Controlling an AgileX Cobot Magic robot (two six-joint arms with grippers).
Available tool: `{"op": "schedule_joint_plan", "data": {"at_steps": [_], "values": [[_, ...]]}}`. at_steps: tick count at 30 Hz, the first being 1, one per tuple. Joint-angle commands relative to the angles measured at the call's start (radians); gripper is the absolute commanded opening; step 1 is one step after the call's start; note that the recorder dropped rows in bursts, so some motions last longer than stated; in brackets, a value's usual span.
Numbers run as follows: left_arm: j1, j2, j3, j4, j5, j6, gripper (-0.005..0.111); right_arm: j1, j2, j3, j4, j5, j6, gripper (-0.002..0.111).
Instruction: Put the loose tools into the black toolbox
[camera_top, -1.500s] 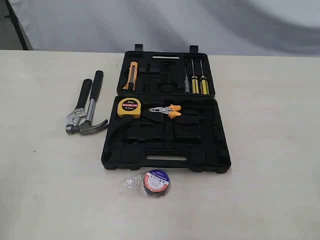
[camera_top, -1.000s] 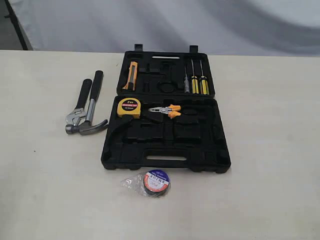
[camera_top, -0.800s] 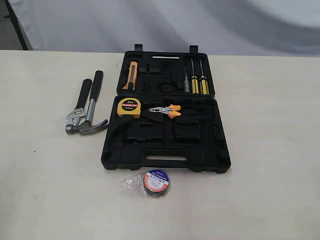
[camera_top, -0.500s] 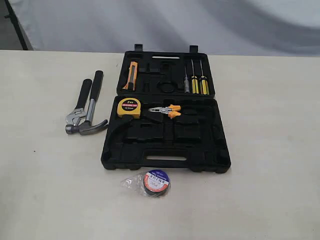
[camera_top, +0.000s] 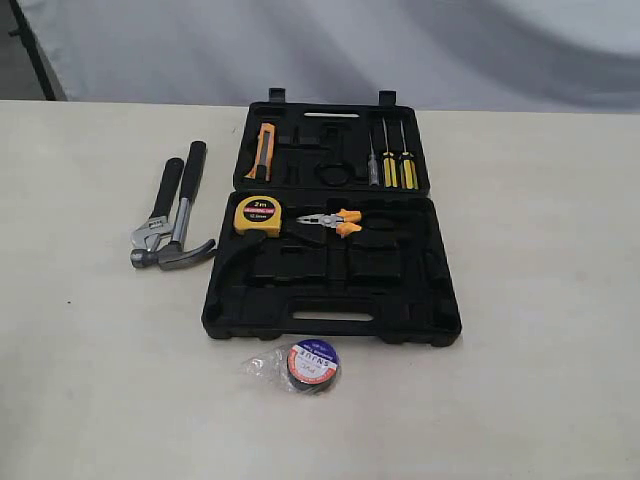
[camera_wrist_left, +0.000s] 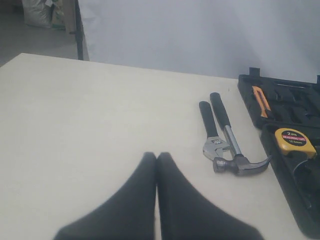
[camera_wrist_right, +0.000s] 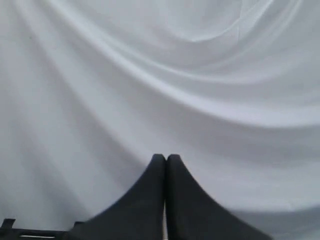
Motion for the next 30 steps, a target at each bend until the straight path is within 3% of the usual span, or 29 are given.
{"op": "schedule_joint_plan", "data": {"at_steps": [1,5,11,21,24,30], "values": [[0.003,-0.008,0.009,-0.014,-0.017,-0.010,0.001,-0.006,-0.005,0.003,-0.006,-0.046,-0.030,0.000],[0.003,-0.008,0.009,-0.014,-0.017,-0.010,0.001,-0.006,-0.005,0.003,-0.006,-0.222,-0.208,0.000],[0.003,-0.008,0.009,-0.014,-0.017,-0.010,0.001,-0.006,-0.005,0.003,-0.002,-0.408,-0.198,0.000],[0.003,-0.008,0.009,-0.014,-0.017,-0.010,0.001,-0.006,-0.005,0.003,0.063,-0.468,-0.195,0.000],[0.003,-0.008,0.009,-0.014,-0.017,-0.010,0.001,-0.006,0.013,-0.010,0.064,-0.342,-0.195,0.000],[0.003,-0.008,0.009,-0.014,-0.017,-0.010,0.001,-0.006,0.343,-0.322,0.082,0.237,-0.105,0.000]]}}
